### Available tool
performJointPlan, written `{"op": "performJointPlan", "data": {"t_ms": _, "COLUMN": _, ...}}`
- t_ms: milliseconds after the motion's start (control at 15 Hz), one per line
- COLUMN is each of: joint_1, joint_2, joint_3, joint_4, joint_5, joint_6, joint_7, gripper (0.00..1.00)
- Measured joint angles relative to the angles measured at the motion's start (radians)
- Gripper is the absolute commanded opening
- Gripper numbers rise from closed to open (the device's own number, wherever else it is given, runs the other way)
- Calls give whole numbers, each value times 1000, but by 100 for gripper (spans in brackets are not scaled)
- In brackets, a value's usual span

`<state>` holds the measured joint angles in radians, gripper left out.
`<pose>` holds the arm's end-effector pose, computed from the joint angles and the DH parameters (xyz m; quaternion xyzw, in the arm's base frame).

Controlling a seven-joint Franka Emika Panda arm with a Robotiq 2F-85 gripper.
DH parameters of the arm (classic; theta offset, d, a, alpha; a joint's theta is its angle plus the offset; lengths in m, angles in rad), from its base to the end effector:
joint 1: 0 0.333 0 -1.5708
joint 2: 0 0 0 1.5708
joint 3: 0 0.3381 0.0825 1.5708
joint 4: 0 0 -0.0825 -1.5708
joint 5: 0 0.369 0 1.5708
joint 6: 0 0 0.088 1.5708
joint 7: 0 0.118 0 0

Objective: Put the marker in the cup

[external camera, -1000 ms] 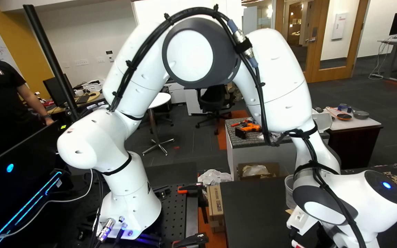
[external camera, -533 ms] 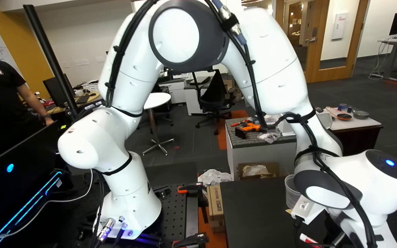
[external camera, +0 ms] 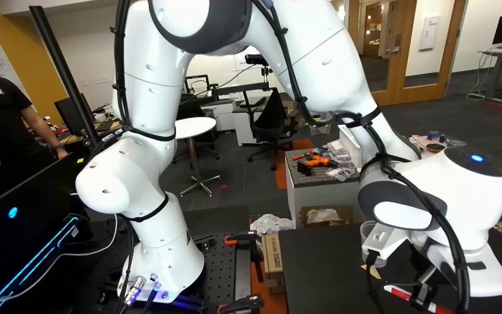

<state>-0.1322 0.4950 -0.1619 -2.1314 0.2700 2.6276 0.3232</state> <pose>0.5493 -0.1710 0.1966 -0.9142 0.4041 -0.0071 0.0287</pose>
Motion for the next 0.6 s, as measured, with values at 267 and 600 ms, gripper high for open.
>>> {"op": "performJointPlan", "data": {"t_ms": 267, "joint_1": 44, "joint_2": -75, "joint_3": -33, "joint_4": -40, "joint_5": -70, "joint_6": 34, "joint_7": 18, "gripper": 5}}
{"op": "performJointPlan", "data": {"t_ms": 600, "joint_1": 85, "joint_2": -125, "joint_3": -44, "joint_4": -53, "joint_5": -151, "joint_6": 40, "joint_7": 37, "gripper": 5}}
